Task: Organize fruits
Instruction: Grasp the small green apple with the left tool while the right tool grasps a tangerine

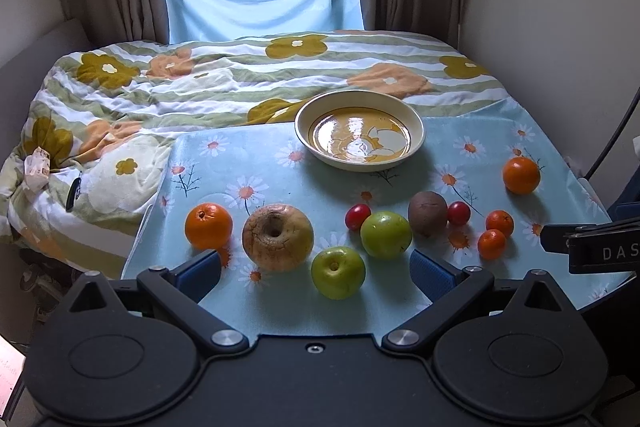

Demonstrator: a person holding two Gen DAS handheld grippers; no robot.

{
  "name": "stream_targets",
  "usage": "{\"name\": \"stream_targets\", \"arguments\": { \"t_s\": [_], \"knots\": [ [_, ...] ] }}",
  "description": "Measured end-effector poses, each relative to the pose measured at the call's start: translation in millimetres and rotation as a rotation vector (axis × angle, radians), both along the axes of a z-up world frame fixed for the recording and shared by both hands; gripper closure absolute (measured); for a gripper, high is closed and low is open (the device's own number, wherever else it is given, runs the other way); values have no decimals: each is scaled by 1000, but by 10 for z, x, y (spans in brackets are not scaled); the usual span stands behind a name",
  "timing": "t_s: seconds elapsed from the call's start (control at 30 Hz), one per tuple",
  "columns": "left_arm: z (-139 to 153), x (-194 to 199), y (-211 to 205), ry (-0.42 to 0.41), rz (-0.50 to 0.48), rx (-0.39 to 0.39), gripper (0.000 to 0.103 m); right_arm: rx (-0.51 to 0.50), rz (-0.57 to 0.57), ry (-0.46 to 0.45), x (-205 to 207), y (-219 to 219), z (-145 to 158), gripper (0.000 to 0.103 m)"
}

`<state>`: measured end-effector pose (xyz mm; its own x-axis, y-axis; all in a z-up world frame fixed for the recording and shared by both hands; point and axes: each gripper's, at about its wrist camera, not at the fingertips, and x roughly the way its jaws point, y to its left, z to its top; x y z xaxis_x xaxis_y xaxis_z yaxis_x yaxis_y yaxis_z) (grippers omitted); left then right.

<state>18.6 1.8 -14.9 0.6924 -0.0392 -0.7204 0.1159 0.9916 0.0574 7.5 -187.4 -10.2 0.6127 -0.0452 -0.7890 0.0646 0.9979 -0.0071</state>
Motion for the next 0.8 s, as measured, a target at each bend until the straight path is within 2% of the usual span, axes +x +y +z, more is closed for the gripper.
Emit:
{"name": "stream_targets", "arguments": {
  "t_s": [0.27, 0.5, 0.7, 0.8],
  "knots": [
    [-378, 149, -119, 8, 56, 41, 1, 12, 36, 9, 225, -109, -385, 0],
    [-743, 272, -207, 20, 119, 23, 2, 46, 126, 31, 336, -171, -790, 0],
    [-920, 364, -269, 4, 147, 1, 3, 79, 164, 39, 420, -185, -1019, 0],
    [-1000, 428, -291, 5, 147, 0, 10, 88, 171, 41, 467, -182, -1090, 0]
  ]
}}
